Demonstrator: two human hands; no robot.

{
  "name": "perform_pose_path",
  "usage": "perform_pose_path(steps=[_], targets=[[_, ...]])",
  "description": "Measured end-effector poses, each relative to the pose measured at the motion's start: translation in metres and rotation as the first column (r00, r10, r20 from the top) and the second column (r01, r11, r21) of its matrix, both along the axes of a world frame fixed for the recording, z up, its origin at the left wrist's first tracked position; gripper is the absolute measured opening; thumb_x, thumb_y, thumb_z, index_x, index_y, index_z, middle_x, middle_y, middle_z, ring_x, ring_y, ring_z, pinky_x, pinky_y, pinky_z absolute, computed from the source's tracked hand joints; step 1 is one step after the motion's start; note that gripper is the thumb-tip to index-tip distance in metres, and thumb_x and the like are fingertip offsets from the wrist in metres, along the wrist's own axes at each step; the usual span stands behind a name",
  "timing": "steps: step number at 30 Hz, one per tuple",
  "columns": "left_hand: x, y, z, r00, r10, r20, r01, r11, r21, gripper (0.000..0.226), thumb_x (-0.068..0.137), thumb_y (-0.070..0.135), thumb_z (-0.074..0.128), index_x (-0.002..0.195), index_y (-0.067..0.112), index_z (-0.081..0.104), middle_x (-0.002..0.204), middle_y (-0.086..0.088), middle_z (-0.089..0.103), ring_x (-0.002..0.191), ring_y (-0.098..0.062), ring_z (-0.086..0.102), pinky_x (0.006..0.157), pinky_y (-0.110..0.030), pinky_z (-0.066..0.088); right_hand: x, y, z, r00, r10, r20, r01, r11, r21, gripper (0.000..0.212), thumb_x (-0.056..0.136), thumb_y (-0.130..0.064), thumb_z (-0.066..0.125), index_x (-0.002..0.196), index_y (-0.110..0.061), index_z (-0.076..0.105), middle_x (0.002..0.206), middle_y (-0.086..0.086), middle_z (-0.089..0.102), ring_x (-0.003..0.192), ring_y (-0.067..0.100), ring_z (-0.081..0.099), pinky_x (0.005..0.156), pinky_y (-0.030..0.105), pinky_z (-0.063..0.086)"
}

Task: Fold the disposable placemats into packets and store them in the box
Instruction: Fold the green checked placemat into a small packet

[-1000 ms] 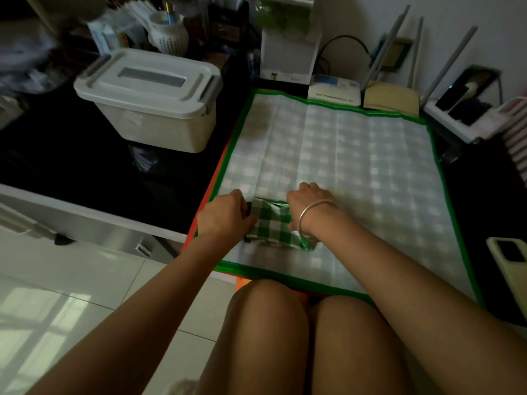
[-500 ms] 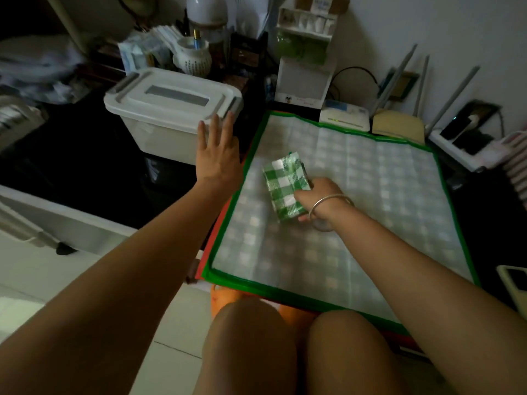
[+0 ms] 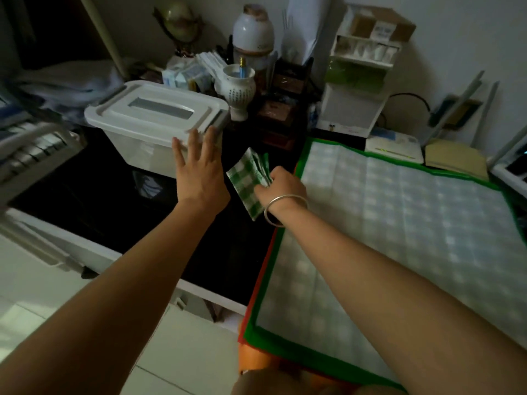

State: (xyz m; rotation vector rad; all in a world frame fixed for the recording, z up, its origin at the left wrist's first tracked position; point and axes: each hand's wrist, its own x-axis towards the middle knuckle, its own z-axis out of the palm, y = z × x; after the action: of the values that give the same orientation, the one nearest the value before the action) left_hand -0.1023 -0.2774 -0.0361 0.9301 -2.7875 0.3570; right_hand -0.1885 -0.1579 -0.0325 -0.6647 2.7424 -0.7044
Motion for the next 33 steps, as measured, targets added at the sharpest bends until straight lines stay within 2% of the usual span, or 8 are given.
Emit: perform_pose_path(steps=[5,8,10,14,20,23,26,33], targets=[[-0.002,-0.016,0.003,0.999,0.026,-0.018,-0.026,0.999,0.023,0.072,0.073,0.026,0.061,0.139,0.004,0.044,0.153,-0.006,0.011,0.144,-0.038,0.006,0.114,-0.067,0.006,-0.021,-0.047,-0.011,0.939,-0.15,0.311,0.187,0.978,-0.091,0.025,0.085,-0.029,0.062,0.094,-0.005,0.062,0.092,0.013,0.068,0.085,0.033,0.067,0.07,0.038,0.055],[-0.001,-0.019,-0.001,0.999,0.017,-0.03,-0.017,1.0,-0.018,0.072,0.077,0.038,0.064,0.137,0.004,0.046,0.154,-0.007,0.01,0.144,-0.038,0.008,0.114,-0.067,0.006,-0.03,-0.065,-0.025,0.535,-0.203,0.82,0.562,0.81,-0.166,0.025,0.089,-0.017,0.064,0.106,-0.001,0.058,0.104,0.018,0.061,0.091,0.035,0.064,0.053,0.041,0.057],[-0.002,-0.02,-0.002,0.998,0.012,-0.058,-0.013,1.0,-0.01,0.071,0.079,0.041,0.063,0.137,0.004,0.047,0.154,-0.007,0.011,0.144,-0.038,0.008,0.114,-0.067,0.006,-0.028,-0.064,-0.037,0.414,-0.198,0.889,0.633,0.764,-0.125,0.031,0.091,-0.017,0.063,0.118,-0.004,0.055,0.106,0.017,0.059,0.088,0.033,0.063,0.049,0.037,0.057],[-0.003,-0.023,-0.003,0.999,0.016,-0.037,-0.016,1.0,-0.009,0.066,0.076,0.033,0.06,0.136,0.007,0.049,0.155,-0.006,0.01,0.145,-0.038,0.007,0.114,-0.068,0.006,-0.029,-0.062,-0.052,0.474,-0.066,0.878,0.595,0.759,-0.265,0.05,0.094,-0.007,0.055,0.139,-0.007,0.034,0.105,0.011,0.055,0.074,0.019,0.06,0.05,0.023,0.055],[0.002,-0.023,0.001,1.0,-0.013,0.001,0.013,0.999,0.043,0.057,0.077,0.031,0.061,0.132,0.013,0.055,0.159,-0.006,0.0,0.148,-0.037,-0.01,0.113,-0.068,0.001,-0.045,-0.081,-0.055,0.586,-0.228,0.778,0.537,0.828,-0.162,0.07,0.079,-0.022,0.077,0.137,-0.007,0.041,0.086,0.023,0.064,0.047,0.031,0.067,0.054,0.043,0.059],[0.002,-0.02,0.004,1.0,-0.017,-0.022,0.018,0.999,0.03,0.053,0.08,0.03,0.056,0.131,0.02,0.057,0.162,-0.007,-0.004,0.146,-0.037,-0.021,0.113,-0.068,-0.003,-0.042,-0.079,-0.045,0.737,-0.247,0.629,0.362,0.93,-0.059,0.061,0.085,-0.043,0.066,0.125,0.0,0.05,0.072,0.016,0.07,0.051,0.027,0.068,0.05,0.034,0.057],[0.003,-0.008,0.002,0.989,-0.13,-0.072,0.12,0.985,-0.128,0.054,0.079,0.022,0.045,0.13,0.017,0.059,0.163,-0.011,0.003,0.149,-0.035,-0.012,0.117,-0.062,-0.003,-0.044,-0.076,-0.036,0.924,-0.17,0.343,0.146,0.985,0.094,0.063,0.084,-0.063,0.054,0.11,-0.006,0.06,0.086,0.009,0.065,0.082,0.03,0.067,0.073,0.033,0.052],[0.01,0.016,-0.024,0.986,-0.164,-0.039,0.167,0.982,0.091,0.049,0.076,0.017,0.05,0.123,0.011,0.062,0.142,-0.01,0.049,0.131,-0.031,0.042,0.108,-0.043,0.029,-0.056,-0.089,-0.047,0.737,-0.116,0.666,0.246,0.964,-0.105,0.086,0.06,-0.056,0.076,0.122,-0.004,0.05,0.112,0.018,0.066,0.095,0.033,0.067,0.082,0.042,0.053]])
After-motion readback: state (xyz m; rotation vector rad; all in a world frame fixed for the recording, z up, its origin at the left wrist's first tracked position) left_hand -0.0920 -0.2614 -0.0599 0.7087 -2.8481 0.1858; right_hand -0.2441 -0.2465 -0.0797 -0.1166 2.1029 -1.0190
